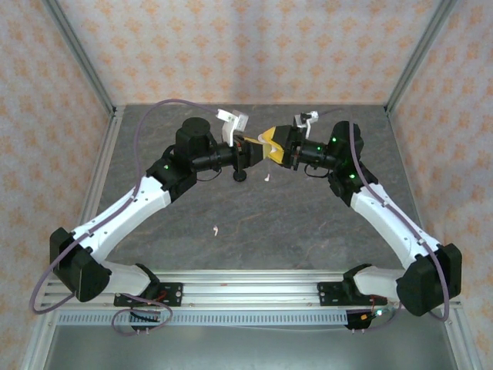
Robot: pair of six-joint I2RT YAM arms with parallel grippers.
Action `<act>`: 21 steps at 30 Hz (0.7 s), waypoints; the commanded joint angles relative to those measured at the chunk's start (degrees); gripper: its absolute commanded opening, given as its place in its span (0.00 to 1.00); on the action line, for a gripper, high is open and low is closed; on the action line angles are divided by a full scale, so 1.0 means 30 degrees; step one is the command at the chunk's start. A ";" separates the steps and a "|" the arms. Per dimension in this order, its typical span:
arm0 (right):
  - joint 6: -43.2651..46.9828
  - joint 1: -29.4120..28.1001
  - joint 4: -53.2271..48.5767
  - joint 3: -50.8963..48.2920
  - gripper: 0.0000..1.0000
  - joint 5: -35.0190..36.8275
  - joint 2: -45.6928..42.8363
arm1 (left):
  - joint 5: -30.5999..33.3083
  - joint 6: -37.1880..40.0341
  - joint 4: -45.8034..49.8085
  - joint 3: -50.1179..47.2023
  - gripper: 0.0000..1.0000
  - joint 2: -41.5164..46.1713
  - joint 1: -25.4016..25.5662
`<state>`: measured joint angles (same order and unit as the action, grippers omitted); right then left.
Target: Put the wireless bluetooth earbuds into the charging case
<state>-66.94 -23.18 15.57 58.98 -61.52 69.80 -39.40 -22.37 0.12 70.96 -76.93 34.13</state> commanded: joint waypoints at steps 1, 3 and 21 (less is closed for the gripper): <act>0.1700 -0.0133 -0.2924 0.0706 0.55 -0.0274 -0.0484 | 0.0773 0.1092 -0.1190 -0.0464 0.00 0.1287 0.0254; 0.2043 -0.0104 -0.3439 0.0888 0.55 -0.0214 -0.0488 | 0.1093 0.1256 -0.0961 -0.0725 0.00 0.1655 0.0225; 0.4244 -0.0143 -0.6886 0.1086 0.55 0.2689 -0.1204 | 0.4814 0.6740 0.4347 -0.2273 0.00 0.6857 0.0204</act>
<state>-56.10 -23.57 -3.64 62.48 -55.42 67.33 -28.36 -7.49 9.17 65.06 -58.24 34.76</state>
